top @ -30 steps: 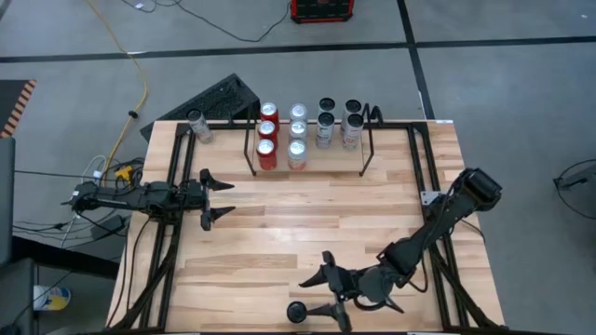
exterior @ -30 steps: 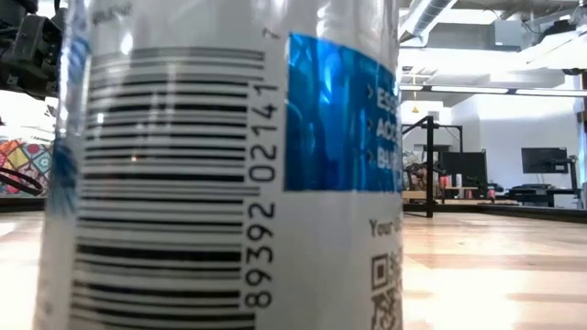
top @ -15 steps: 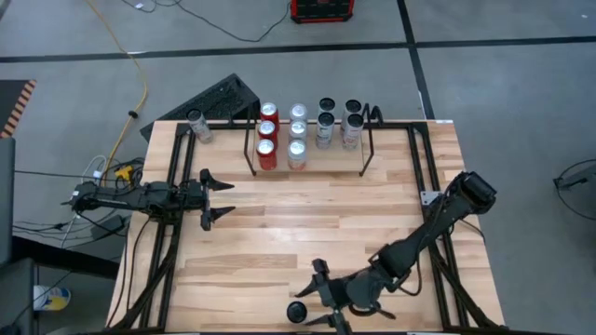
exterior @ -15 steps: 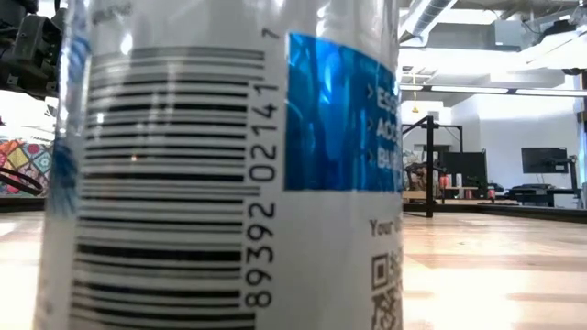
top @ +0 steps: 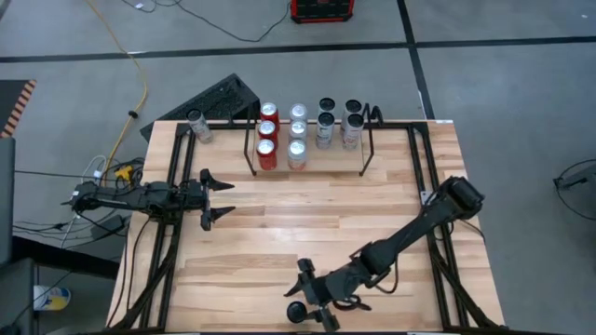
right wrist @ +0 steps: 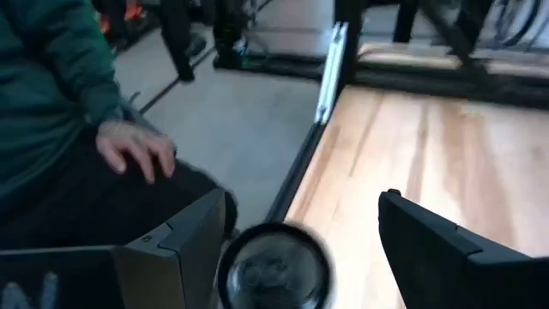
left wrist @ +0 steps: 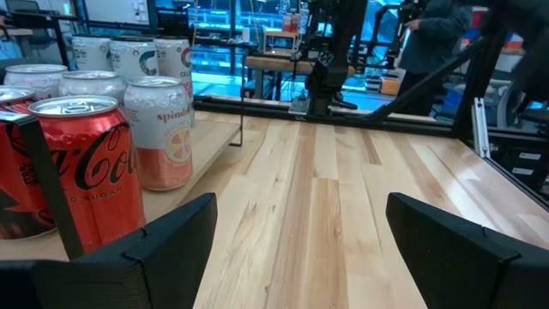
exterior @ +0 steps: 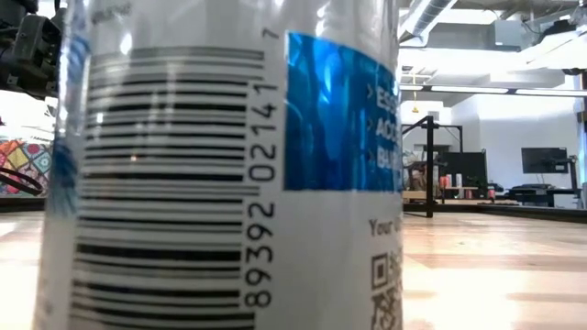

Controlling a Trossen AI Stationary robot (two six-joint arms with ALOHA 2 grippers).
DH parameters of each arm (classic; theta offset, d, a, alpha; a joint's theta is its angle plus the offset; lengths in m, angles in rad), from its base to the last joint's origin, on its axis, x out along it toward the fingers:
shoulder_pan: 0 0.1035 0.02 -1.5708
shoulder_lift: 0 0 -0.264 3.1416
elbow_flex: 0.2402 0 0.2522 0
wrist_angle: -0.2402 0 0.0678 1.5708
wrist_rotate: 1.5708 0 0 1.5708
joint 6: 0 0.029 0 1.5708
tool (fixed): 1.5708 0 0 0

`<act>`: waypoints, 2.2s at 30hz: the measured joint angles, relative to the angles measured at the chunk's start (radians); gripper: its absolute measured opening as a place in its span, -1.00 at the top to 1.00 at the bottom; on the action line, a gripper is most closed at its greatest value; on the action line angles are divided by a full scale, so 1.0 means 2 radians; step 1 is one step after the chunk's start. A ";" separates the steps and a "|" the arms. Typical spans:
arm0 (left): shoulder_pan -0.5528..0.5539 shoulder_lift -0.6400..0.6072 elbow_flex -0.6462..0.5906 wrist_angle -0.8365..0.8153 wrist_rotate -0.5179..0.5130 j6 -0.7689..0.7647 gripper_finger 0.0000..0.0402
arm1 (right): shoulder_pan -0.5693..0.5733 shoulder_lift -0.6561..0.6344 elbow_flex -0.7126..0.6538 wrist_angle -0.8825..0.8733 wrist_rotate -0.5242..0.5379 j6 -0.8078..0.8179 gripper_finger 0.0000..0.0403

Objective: Place canned beverage on shelf
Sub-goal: Put the white blue soda can on the shelf aligned with the other white blue soda cans

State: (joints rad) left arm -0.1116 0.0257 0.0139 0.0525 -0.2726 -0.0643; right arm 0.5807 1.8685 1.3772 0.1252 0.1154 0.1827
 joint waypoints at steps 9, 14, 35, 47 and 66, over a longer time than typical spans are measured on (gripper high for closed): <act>0.000 0.000 0.000 0.000 0.000 0.000 -0.63 | -0.006 0.032 0.000 0.052 -0.033 0.043 -0.40; 0.000 0.000 0.000 0.000 0.000 0.000 -0.63 | -0.002 0.034 0.000 0.050 -0.033 0.036 -0.40; 0.000 0.000 0.000 0.000 0.000 0.000 -0.63 | -0.037 0.034 0.000 0.033 -0.098 0.097 -0.40; 0.000 0.000 0.000 0.000 0.000 0.000 -0.63 | 0.007 -0.052 0.000 -0.071 -0.014 -0.017 -0.40; 0.000 0.000 0.000 0.000 0.000 0.000 -0.63 | 0.038 -0.039 0.000 -0.030 0.088 -0.064 -0.40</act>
State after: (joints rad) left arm -0.1114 0.0261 0.0137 0.0521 -0.2722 -0.0643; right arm 0.6561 1.7907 1.3764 0.0661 0.2917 0.0552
